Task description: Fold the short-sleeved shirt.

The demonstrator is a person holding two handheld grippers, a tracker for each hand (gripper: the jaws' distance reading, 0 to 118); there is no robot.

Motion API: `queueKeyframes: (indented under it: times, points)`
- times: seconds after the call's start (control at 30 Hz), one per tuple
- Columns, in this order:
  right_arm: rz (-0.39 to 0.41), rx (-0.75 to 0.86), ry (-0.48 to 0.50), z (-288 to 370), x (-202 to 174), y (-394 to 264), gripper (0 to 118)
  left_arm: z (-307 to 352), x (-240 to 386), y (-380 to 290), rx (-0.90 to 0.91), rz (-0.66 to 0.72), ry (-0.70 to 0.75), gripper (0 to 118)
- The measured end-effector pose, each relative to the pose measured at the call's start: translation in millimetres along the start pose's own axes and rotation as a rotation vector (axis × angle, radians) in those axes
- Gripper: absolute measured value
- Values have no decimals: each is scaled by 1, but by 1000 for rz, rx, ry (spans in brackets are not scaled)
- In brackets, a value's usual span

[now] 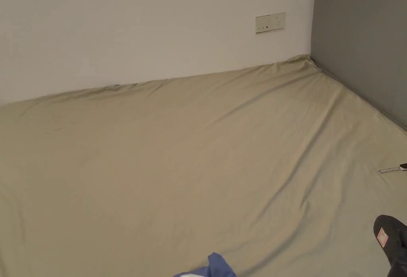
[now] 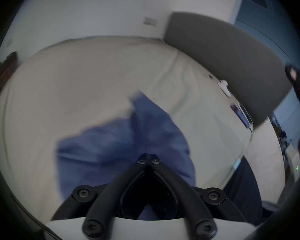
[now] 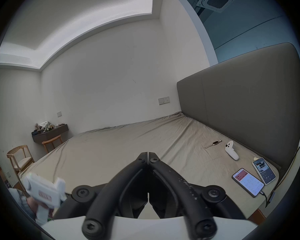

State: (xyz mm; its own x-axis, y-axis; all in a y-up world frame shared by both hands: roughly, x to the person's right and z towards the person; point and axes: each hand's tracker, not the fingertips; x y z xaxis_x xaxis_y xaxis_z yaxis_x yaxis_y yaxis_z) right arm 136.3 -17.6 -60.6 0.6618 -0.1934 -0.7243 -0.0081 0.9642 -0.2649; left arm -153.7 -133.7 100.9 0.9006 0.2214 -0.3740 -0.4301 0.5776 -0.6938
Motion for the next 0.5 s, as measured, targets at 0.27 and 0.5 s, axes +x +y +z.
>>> queueKeyframes:
  times: [0.27, 0.5]
  points:
    - [79, -123, 61, -14, -17, -6, 2, -46, 58, -2, -19, -88, -104, 0]
    - [99, -468, 326, -86, -74, -40, 2, 43, -21, 15, 240, 176, -187, 0]
